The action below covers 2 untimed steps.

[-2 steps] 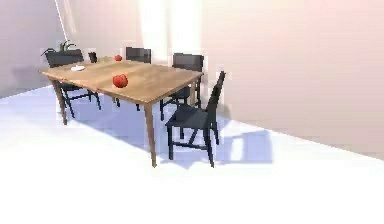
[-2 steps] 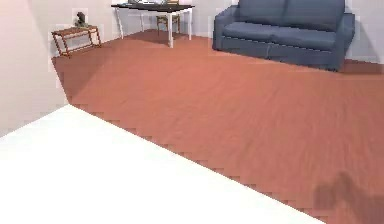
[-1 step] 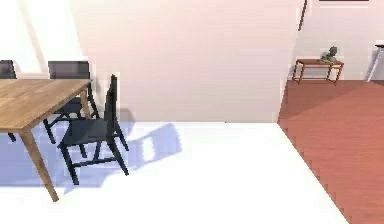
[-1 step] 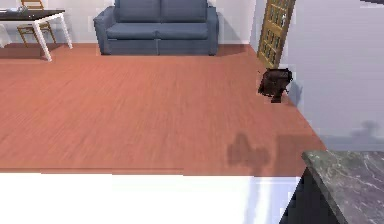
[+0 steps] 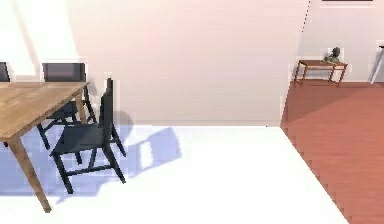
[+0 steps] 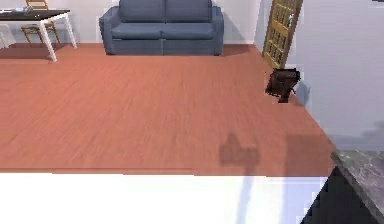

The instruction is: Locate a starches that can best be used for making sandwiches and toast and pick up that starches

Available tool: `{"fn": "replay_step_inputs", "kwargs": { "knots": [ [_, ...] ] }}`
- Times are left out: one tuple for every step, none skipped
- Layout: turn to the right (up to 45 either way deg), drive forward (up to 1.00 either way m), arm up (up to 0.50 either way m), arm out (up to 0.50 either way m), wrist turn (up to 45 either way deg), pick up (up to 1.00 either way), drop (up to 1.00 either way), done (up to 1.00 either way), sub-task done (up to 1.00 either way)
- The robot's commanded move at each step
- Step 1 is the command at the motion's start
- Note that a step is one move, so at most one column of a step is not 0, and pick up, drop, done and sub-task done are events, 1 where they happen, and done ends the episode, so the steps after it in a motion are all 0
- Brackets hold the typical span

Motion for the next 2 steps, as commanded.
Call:
{"fn": "replay_step_inputs", "kwargs": {
  "knots": [
    [-45.0, 0.0, 0.0, 0.0, 0.0, 0.0, 0.0, 0.0, 0.0],
    [-30.0, 0.0, 0.0, 0.0, 0.0, 0.0, 0.0, 0.0, 0.0]
  ]
}}
